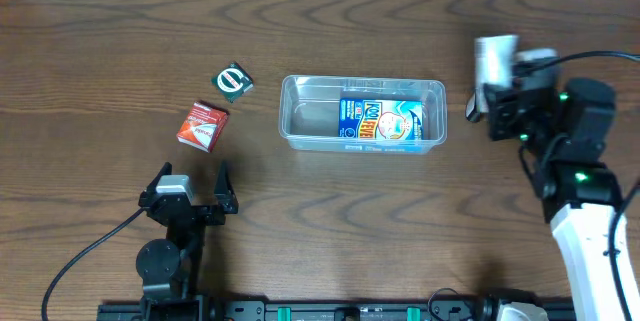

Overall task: Pack container
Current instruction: 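Carry the white-green box into the container and release it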

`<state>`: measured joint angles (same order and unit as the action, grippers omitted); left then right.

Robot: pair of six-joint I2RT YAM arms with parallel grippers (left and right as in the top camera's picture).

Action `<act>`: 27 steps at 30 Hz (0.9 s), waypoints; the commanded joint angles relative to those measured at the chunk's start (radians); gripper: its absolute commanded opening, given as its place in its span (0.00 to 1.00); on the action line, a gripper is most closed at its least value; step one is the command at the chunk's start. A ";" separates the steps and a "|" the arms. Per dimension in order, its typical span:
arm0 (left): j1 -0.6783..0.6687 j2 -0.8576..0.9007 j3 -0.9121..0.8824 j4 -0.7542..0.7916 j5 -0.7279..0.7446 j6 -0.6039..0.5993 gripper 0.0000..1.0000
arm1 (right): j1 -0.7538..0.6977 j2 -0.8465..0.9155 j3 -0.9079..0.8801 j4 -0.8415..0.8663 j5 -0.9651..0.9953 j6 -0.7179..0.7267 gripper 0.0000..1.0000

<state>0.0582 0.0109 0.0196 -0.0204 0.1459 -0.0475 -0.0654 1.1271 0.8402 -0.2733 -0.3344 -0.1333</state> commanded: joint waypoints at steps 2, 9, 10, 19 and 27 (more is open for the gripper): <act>0.005 -0.005 -0.016 -0.035 0.007 0.010 0.98 | 0.133 0.007 -0.002 0.001 -0.047 -0.164 0.31; 0.005 -0.005 -0.016 -0.035 0.007 0.010 0.98 | 0.270 0.070 -0.003 0.073 -0.002 -0.300 0.30; 0.005 -0.005 -0.016 -0.035 0.007 0.010 0.98 | 0.283 0.085 -0.003 0.088 -0.002 -0.315 0.29; 0.005 -0.005 -0.016 -0.035 0.007 0.010 0.98 | 0.329 0.233 -0.003 0.201 -0.006 -0.458 0.24; 0.005 -0.005 -0.016 -0.036 0.007 0.010 0.98 | 0.335 0.348 -0.003 0.232 -0.007 -0.631 0.30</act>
<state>0.0582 0.0109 0.0196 -0.0204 0.1459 -0.0475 0.2489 1.4494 0.8398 -0.0467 -0.3389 -0.6601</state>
